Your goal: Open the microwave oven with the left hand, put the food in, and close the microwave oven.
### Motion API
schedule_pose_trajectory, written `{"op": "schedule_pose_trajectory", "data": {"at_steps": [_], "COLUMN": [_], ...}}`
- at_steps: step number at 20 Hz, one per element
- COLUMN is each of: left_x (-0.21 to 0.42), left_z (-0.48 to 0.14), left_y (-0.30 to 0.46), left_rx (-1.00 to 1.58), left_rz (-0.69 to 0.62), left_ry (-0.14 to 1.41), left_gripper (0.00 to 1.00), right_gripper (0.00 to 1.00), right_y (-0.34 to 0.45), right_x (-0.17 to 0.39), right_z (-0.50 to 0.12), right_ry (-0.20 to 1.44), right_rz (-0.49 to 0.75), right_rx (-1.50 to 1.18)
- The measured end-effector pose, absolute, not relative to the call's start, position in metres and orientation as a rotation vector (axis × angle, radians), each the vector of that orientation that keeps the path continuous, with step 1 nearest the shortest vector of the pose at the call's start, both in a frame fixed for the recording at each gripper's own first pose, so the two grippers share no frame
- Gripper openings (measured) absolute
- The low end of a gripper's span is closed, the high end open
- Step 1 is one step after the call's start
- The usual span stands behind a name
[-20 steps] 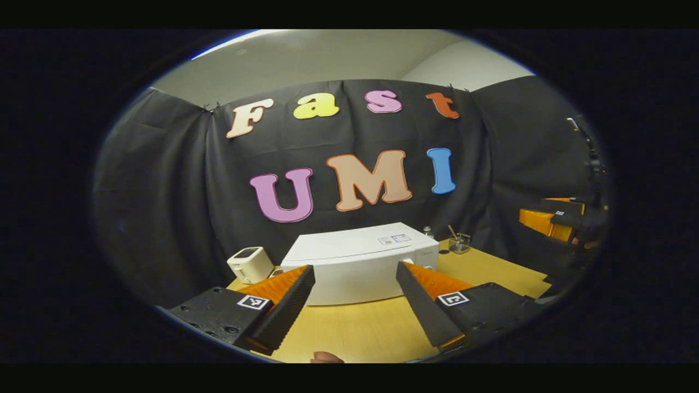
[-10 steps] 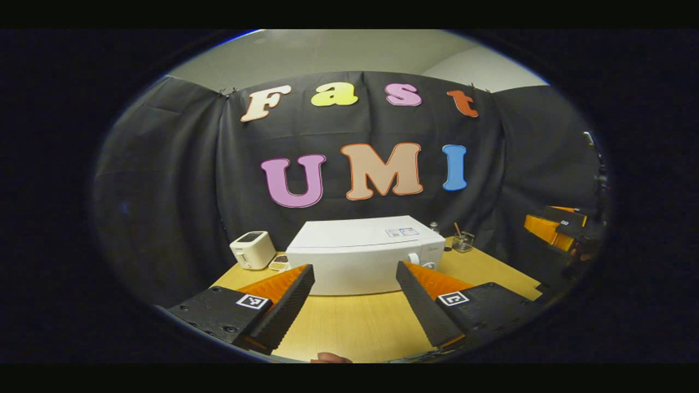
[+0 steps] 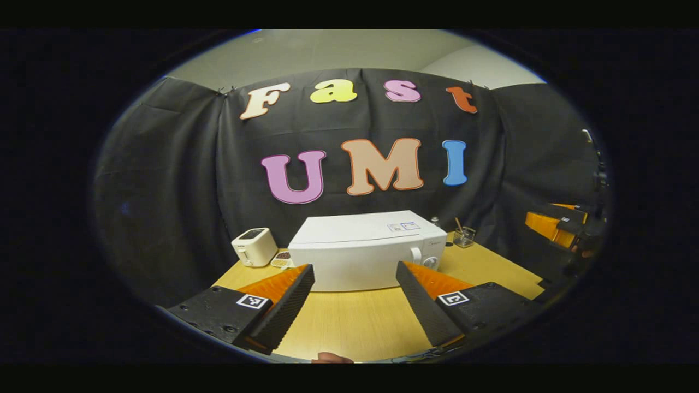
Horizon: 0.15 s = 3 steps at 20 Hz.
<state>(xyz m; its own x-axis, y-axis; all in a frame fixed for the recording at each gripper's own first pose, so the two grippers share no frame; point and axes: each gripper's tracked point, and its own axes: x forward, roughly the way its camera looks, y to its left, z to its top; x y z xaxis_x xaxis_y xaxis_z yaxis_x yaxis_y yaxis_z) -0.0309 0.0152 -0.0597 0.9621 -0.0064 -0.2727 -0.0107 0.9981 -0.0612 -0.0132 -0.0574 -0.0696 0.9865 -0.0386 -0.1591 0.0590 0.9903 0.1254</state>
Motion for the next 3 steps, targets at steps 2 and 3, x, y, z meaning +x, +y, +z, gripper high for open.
{"op": "schedule_pose_trajectory", "data": {"at_steps": [2, 3], "left_x": [-0.0307, -0.0305], "left_z": [-0.0603, -0.0593], "left_y": [0.0187, 0.0199], "left_rx": [-0.063, -0.066], "left_rz": [0.009, 0.012], "left_ry": [0.272, 0.268], "left_gripper": [0.97, 0.97], "right_gripper": [0.96, 0.96], "right_y": [-0.0573, -0.0567], "right_x": [-0.0120, -0.0111], "right_z": [-0.0701, -0.0701], "right_ry": [0.160, 0.160], "right_rz": [-0.049, -0.051], "right_rx": [0.132, 0.132]}}
